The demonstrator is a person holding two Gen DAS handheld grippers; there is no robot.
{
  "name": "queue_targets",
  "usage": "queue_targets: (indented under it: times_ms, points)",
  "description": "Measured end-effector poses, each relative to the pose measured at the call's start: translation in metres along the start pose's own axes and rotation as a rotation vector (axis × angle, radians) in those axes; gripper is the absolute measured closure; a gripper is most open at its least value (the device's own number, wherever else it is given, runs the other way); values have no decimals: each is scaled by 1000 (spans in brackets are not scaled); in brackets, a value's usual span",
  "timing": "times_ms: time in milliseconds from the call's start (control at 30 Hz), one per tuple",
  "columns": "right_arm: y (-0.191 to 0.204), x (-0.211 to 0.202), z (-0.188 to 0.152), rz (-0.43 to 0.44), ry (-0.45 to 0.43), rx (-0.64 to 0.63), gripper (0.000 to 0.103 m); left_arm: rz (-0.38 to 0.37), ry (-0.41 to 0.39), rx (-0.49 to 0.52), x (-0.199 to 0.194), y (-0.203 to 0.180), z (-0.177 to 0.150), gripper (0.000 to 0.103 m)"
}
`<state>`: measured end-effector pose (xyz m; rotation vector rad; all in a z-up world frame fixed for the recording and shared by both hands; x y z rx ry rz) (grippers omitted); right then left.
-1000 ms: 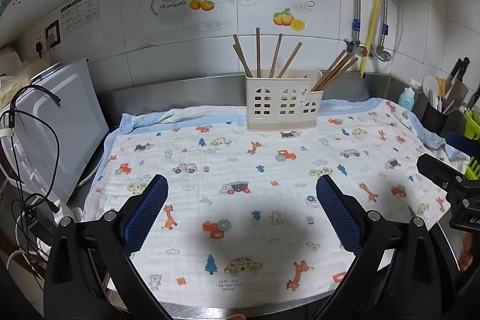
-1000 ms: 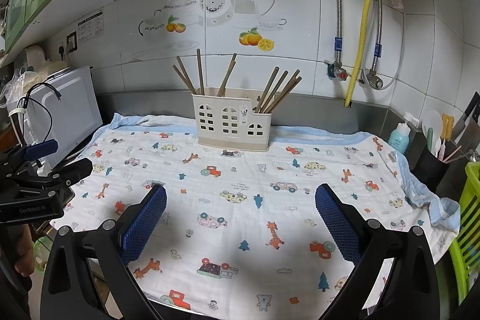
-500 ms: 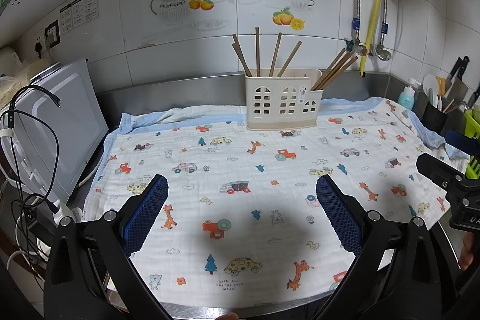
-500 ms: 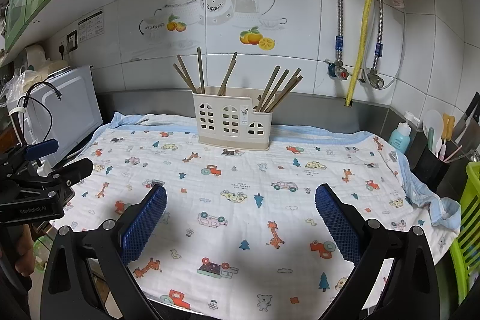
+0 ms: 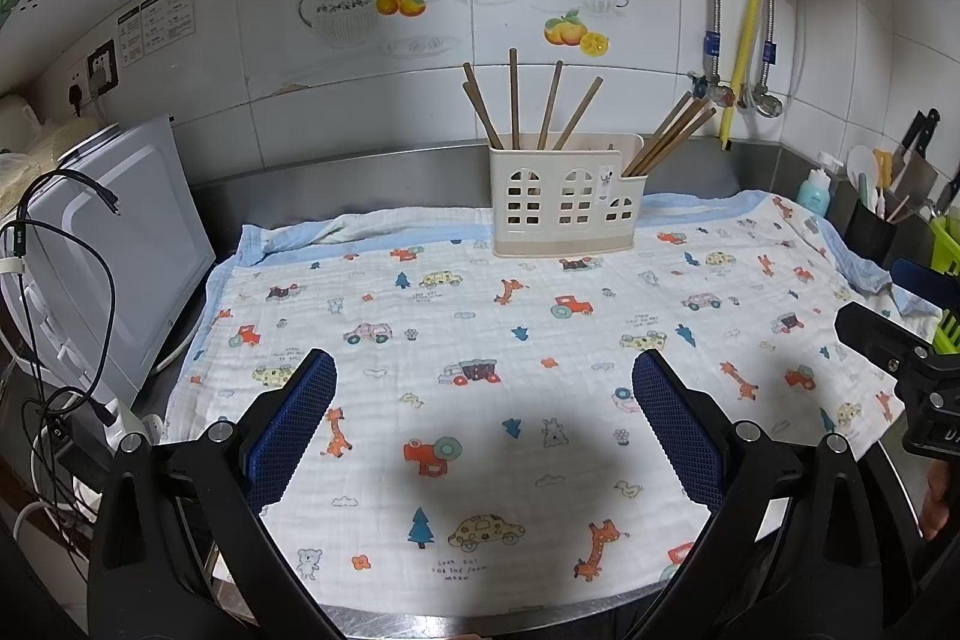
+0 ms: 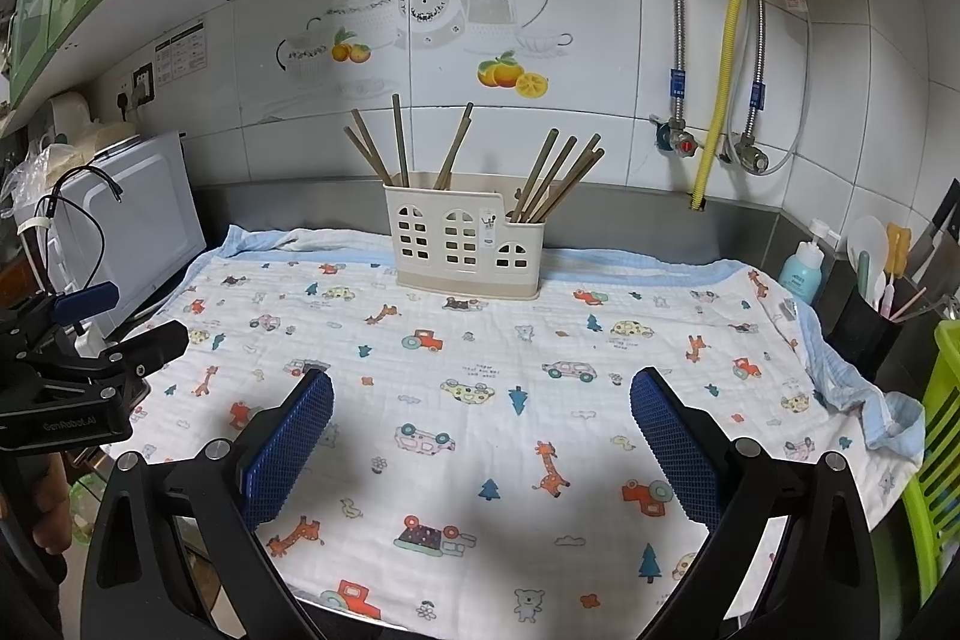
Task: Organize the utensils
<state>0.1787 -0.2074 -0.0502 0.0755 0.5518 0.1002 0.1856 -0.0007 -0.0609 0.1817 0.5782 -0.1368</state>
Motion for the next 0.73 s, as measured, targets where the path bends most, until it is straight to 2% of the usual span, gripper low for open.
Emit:
queue_targets:
  times_ms: [733]
  points:
    - [-1,-2,1,-1,-4,-4,7,-3,3,5,1,-1,-2,5]
Point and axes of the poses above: each gripper's, at about its wrist camera, not at the fingertips, and x roughly the way its jaws point, y to its left, z to its top, the point moved 9 cm from there along x, roughly the way its jaws point, and after that the axes turned 7 degrees about x, right-handed, at the moved point
